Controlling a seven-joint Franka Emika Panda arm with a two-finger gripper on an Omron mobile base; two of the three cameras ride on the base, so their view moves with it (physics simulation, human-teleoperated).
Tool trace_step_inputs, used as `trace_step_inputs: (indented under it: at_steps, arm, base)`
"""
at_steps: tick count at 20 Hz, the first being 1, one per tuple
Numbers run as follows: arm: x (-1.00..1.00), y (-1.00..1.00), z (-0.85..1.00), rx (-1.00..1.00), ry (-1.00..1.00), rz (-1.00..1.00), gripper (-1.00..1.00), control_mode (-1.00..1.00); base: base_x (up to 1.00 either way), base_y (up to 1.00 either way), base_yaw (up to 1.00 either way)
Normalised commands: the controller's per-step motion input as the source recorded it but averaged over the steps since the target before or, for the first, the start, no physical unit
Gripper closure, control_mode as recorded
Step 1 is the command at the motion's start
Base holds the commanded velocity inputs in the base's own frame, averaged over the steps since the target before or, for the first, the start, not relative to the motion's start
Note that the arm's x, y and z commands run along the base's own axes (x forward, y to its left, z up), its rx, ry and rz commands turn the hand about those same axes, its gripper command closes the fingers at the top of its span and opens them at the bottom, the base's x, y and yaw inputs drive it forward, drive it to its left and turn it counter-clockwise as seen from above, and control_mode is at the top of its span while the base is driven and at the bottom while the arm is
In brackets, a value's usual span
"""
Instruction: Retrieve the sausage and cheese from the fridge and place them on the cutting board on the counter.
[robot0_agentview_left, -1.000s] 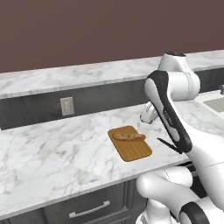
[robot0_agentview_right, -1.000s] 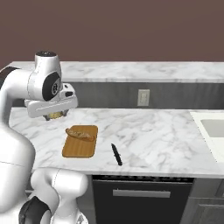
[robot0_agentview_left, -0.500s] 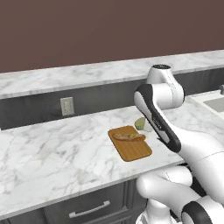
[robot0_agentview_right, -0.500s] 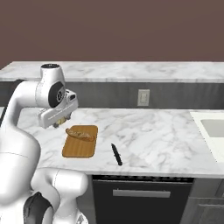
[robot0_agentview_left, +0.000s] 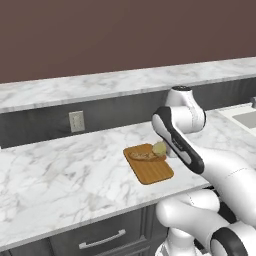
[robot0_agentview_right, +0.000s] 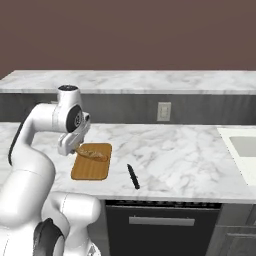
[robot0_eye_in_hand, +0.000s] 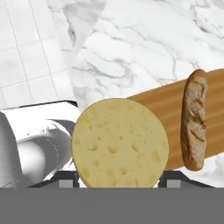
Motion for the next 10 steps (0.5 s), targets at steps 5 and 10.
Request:
trace_step_inputs:
  at_steps: [5,10]
  arm:
    - [0.47,-0.05,-0.55,0.0,0.0,0.24,1.0,-1.0]
    - [0.56,0.0,-0.55,0.0,0.0,0.18,1.0,-1.0]
  base:
    - [0.0,0.0,0.0]
    - [0.0,0.0,0.0]
